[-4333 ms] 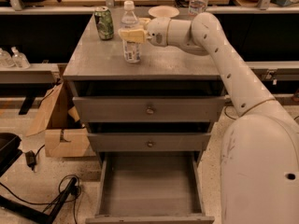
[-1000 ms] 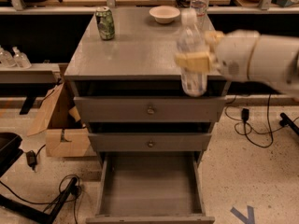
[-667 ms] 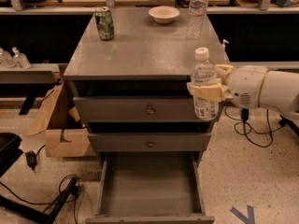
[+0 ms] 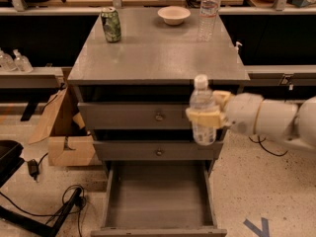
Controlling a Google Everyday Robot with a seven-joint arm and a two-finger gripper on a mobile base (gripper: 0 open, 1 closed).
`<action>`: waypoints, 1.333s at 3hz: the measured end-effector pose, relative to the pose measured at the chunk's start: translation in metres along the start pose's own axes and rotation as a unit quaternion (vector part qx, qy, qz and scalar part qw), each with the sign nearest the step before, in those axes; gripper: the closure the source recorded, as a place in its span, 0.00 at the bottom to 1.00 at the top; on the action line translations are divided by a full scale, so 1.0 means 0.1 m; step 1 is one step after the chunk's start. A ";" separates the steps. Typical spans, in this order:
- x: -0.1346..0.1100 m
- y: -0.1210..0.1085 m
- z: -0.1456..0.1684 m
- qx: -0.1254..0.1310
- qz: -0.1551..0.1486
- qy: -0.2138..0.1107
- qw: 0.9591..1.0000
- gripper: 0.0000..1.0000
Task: Place blue plastic bottle into bottom drawer
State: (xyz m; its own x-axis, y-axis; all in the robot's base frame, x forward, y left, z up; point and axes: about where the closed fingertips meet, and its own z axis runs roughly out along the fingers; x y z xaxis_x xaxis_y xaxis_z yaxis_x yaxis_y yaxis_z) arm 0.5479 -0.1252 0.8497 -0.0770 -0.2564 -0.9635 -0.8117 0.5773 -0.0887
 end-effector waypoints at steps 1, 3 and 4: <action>0.58 0.40 0.42 -0.047 0.004 -0.050 0.998 1.00; 1.65 0.80 1.14 -0.124 -0.017 -0.121 0.985 1.00; 1.83 0.85 1.23 -0.130 -0.003 -0.131 0.983 1.00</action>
Offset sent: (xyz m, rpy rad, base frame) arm -0.0158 0.1038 -0.2471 0.3012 -0.1319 0.3438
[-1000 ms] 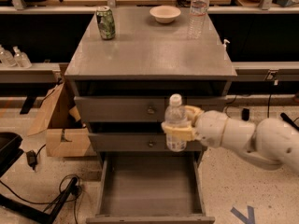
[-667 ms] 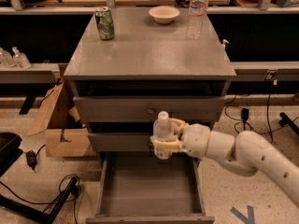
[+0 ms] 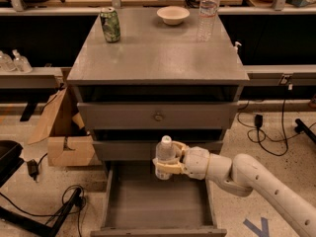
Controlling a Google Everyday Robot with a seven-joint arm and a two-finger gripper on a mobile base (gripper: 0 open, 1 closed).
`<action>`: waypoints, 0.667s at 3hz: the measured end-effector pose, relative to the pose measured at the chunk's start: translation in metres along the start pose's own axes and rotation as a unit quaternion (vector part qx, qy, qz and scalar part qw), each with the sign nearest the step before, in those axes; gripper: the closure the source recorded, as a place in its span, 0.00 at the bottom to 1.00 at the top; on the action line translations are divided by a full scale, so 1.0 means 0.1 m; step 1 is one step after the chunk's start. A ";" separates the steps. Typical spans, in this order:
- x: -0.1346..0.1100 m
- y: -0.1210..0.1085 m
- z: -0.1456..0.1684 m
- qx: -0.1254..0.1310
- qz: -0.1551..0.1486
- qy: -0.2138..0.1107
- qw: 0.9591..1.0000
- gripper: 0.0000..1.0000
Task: Place blue plastic bottle into bottom drawer
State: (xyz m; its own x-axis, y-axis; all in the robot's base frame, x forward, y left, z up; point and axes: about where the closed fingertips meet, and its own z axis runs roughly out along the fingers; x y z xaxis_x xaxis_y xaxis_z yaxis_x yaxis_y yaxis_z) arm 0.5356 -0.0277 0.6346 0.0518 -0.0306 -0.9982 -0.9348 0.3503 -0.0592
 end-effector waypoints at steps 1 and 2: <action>0.00 0.00 0.00 0.000 0.000 0.000 1.000 1.00; 0.26 0.00 0.16 -0.002 0.018 -0.010 1.000 1.00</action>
Offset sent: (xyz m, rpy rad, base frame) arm 0.0396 0.0710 -0.1433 0.1722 0.1455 0.0150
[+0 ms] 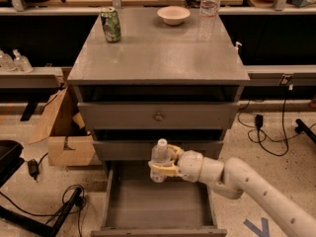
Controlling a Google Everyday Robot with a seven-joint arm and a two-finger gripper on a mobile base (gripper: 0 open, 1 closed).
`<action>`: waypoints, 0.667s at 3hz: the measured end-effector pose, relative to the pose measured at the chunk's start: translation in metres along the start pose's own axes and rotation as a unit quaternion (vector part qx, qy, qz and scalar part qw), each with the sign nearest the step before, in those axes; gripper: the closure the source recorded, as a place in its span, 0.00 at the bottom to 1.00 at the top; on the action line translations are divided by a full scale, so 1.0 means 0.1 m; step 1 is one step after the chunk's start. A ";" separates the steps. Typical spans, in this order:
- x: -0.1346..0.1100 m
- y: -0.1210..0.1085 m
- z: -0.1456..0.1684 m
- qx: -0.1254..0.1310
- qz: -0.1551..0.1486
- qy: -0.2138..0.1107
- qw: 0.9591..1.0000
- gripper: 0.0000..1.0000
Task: Place blue plastic bottle into bottom drawer
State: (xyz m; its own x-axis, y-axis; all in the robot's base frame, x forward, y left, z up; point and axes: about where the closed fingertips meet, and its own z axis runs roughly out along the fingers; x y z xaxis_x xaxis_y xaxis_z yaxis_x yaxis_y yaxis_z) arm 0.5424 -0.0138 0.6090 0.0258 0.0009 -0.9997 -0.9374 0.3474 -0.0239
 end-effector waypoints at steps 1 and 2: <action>0.70 -0.08 0.40 0.000 0.031 -0.027 0.999 1.00; 1.36 -0.15 0.67 -0.002 0.044 -0.056 0.997 1.00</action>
Offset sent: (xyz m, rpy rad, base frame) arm 0.0682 0.0772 -0.2224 0.2181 0.0312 0.0061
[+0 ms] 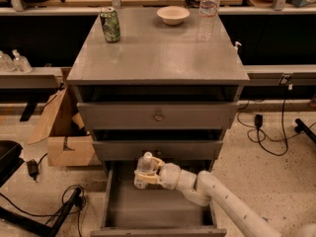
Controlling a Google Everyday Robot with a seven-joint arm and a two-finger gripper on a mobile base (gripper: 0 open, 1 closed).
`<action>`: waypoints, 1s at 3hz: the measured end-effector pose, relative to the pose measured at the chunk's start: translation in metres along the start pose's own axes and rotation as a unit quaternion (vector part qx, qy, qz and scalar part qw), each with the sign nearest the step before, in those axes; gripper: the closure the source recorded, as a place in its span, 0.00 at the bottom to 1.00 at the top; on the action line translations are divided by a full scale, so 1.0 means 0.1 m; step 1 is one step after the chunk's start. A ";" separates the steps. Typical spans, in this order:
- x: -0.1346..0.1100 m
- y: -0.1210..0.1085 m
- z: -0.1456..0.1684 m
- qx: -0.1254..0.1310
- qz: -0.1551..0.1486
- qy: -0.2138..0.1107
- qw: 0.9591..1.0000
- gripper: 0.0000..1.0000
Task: Place blue plastic bottle into bottom drawer
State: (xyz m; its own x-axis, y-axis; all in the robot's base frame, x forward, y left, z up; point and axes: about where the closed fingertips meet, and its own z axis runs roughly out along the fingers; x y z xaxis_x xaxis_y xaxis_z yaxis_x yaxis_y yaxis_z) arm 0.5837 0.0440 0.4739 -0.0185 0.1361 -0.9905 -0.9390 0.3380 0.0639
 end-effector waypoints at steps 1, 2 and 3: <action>0.51 -0.10 0.12 -0.016 -0.006 -0.006 1.000 1.00; 0.92 -0.24 0.24 -0.039 -0.019 0.019 0.999 1.00; 0.92 -0.23 0.24 -0.039 -0.019 0.019 0.999 1.00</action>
Offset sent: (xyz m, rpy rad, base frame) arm 0.0375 0.0349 -0.1451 -0.1234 -0.0391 0.1366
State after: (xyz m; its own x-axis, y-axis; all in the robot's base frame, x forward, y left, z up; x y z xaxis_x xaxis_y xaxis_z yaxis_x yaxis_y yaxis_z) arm 0.6119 0.0710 0.3840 0.0065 0.0891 -0.9960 -0.9633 0.2678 0.0177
